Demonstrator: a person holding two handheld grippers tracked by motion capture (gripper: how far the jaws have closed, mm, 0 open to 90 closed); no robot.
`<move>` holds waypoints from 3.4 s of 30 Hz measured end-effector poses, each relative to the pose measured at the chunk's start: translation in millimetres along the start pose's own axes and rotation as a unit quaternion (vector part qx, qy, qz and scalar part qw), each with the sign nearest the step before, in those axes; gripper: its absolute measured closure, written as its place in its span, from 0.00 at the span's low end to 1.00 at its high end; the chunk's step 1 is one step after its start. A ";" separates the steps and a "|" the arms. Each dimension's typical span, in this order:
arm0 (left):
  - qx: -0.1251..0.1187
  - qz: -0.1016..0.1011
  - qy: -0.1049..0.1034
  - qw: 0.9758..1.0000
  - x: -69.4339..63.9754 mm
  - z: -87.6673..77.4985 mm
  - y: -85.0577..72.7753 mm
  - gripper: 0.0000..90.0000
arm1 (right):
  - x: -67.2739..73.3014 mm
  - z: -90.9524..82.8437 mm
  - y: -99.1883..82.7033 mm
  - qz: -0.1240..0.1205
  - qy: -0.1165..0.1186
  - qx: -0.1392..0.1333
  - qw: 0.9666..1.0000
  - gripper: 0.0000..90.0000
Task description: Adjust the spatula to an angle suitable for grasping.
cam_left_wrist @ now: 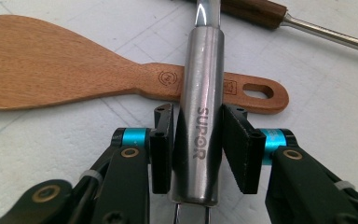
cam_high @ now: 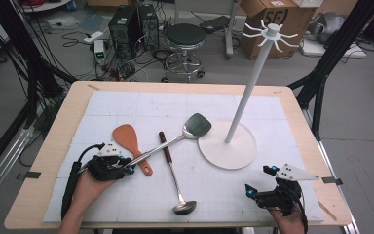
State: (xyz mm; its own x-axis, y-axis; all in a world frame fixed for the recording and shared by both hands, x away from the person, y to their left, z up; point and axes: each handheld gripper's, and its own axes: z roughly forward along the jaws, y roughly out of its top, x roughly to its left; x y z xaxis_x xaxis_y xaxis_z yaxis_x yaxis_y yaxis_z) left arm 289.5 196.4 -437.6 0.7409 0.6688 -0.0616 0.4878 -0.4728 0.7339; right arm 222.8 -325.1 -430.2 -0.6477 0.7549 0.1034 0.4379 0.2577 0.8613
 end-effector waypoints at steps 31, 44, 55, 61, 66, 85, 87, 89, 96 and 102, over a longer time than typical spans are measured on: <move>0.019 0.024 -0.020 0.999 -7.3 4.8 -2.2 0.75 | 0.8 0.9 -0.3 0.002 0.004 -0.001 1.000 0.00; 0.002 0.011 -0.025 1.000 -7.6 -4.3 -4.7 0.76 | 0.5 1.2 -0.7 0.000 0.004 -0.002 1.000 0.01; -0.009 0.009 -0.037 0.999 -8.8 -21.6 -12.0 0.76 | 0.6 2.0 -0.5 -0.001 0.005 -0.001 1.000 0.00; -0.009 0.015 -0.044 0.999 -10.8 -31.7 -14.7 0.76 | 1.5 2.8 -0.1 0.000 0.006 0.001 1.000 0.00; -0.009 0.019 -0.051 0.998 -12.3 -38.6 -17.3 0.76 | 2.9 4.0 0.3 -0.001 0.008 0.004 1.000 0.00; -0.010 0.047 -0.091 0.995 -19.6 -50.9 -22.8 0.76 | 5.8 6.6 1.4 -0.005 0.013 0.005 1.000 0.01; -0.011 0.054 -0.097 0.994 -22.9 -50.2 -21.6 0.76 | 6.1 7.2 1.7 -0.008 0.012 0.005 1.000 0.01; -0.012 0.059 -0.100 0.993 -26.1 -49.3 -19.7 0.76 | 6.8 7.5 2.0 -0.008 0.013 0.005 1.000 0.00; -0.018 0.077 -0.120 0.990 -35.0 -45.7 -9.2 0.76 | 6.6 5.9 2.0 -0.006 0.013 0.003 1.000 0.01; -0.014 0.091 -0.138 0.986 -41.7 -38.4 0.4 0.76 | 7.3 4.9 3.0 -0.010 0.014 -0.001 1.000 0.01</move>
State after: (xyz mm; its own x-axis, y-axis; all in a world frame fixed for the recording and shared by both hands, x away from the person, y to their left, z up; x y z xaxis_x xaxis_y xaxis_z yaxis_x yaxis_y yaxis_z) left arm 241.2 190.3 -408.8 0.9141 0.3912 -0.1064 0.3253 -0.5510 0.7685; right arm 222.4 -315.9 -429.3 -0.6734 0.7326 0.0996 0.4234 0.2717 0.8643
